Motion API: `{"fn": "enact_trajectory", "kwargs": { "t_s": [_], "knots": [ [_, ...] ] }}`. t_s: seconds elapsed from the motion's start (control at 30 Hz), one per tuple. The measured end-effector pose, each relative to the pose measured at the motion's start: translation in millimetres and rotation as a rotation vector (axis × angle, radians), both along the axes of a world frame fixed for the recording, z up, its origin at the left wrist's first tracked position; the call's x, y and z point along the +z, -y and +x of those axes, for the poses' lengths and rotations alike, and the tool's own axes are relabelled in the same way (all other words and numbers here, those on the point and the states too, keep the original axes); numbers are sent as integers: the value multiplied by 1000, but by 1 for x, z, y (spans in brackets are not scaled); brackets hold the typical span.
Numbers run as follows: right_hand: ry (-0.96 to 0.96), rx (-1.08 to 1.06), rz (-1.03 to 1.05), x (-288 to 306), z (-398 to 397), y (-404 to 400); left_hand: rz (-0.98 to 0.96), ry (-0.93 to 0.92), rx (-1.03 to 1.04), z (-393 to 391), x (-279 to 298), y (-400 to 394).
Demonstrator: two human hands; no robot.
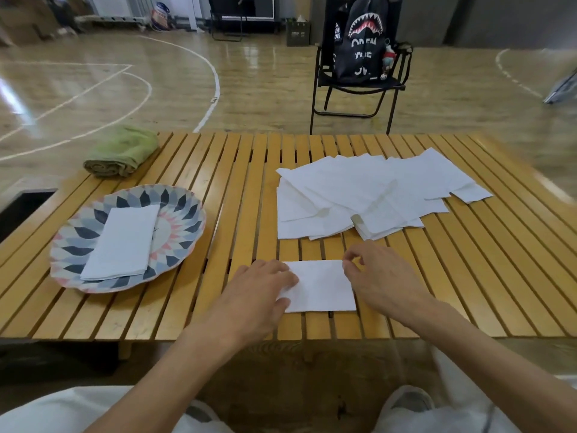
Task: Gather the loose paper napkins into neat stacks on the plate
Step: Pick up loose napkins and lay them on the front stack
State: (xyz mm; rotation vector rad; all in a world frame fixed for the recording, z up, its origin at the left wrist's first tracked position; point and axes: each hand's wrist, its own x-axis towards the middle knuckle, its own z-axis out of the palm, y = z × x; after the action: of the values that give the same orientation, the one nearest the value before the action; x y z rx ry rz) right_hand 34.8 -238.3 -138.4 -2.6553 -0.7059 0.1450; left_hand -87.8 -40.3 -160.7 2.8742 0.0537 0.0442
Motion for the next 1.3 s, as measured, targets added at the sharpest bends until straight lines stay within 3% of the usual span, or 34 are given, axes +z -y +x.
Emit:
{"fn": "enact_trajectory", "kwargs": {
  "t_s": [0.13,0.27,0.37,0.47,0.6,0.77,0.93,1.03,1.17,1.3],
  "knots": [
    [-167,-32,152,-4,17,-15,19,5,5,2,1,1],
    [-16,39,205,2,25,-50,9,-1,0,3,1,2],
    [135,170,91,3,28,-78,7,-3,-1,4,2,2],
    [325,297,-163,-3,34,-97,-4,2,-10,4,3,2],
    [450,308,-296,-9,39,-107,-14,6,-16,5,1,-1],
    [465,294,-218,-12,44,-107,-15,-3,-12,7,2,0],
    [312,340,-101,-14,42,-102,-6,-2,-13,6,2,1],
    [283,274,-10,-16,37,-106,-15,1,-5,5,2,1],
    [289,27,159,-1,61,-97,-31,-11,5,4,1,1],
    [272,-109,-21,12,106,-60,-33,-25,1,4,1,1]
  ]
}}
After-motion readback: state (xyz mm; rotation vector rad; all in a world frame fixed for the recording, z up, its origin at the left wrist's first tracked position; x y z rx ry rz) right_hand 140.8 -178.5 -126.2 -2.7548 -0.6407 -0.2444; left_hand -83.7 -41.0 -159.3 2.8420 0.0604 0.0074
